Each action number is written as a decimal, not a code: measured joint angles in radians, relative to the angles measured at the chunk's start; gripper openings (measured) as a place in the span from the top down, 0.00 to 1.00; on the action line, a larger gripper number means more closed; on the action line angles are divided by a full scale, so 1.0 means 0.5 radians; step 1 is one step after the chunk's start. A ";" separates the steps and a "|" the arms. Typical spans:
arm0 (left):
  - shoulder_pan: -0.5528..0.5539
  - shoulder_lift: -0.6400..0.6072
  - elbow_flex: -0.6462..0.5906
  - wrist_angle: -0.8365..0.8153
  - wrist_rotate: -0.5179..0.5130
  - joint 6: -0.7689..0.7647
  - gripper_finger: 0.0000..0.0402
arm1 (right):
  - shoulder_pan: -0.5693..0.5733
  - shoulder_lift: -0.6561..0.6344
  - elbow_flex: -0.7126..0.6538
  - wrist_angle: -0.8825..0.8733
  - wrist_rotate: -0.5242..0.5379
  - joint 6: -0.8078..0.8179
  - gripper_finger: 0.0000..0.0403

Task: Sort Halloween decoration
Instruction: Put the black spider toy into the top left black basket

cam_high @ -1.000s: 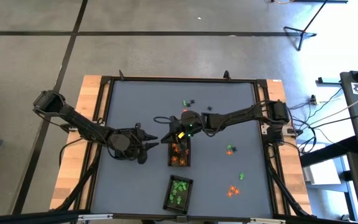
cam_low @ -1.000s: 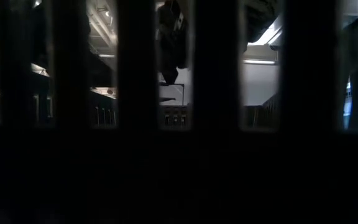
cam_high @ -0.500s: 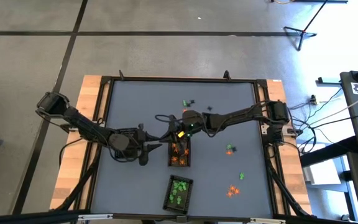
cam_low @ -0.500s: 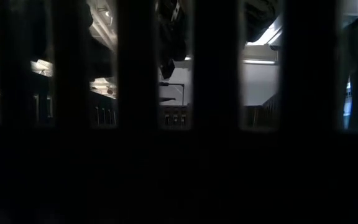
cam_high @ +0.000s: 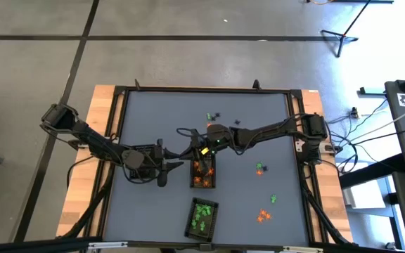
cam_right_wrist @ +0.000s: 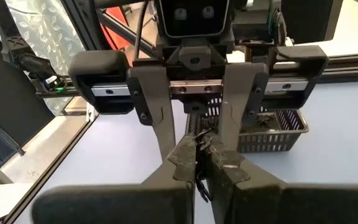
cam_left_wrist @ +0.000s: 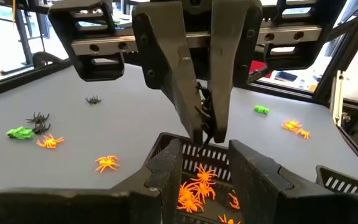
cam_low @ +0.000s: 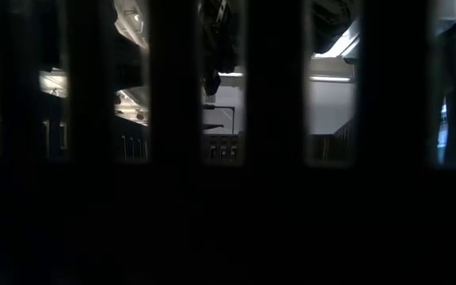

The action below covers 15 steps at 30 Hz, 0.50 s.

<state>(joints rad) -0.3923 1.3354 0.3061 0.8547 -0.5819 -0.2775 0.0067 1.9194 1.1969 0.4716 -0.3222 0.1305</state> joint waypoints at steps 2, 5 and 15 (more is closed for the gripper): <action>0.000 0.000 0.000 0.002 0.000 0.000 0.69 | 0.000 0.000 0.000 0.003 0.000 0.002 0.95; 0.000 0.000 0.000 0.032 -0.027 0.000 0.69 | 0.000 0.000 0.000 0.003 0.000 0.003 0.95; 0.002 0.000 0.000 0.058 -0.044 0.002 0.69 | 0.000 0.000 0.000 0.005 0.000 0.006 0.95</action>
<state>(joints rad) -0.3912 1.3354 0.3061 0.8837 -0.6038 -0.2765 0.0067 1.9194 1.1969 0.4740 -0.3222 0.1333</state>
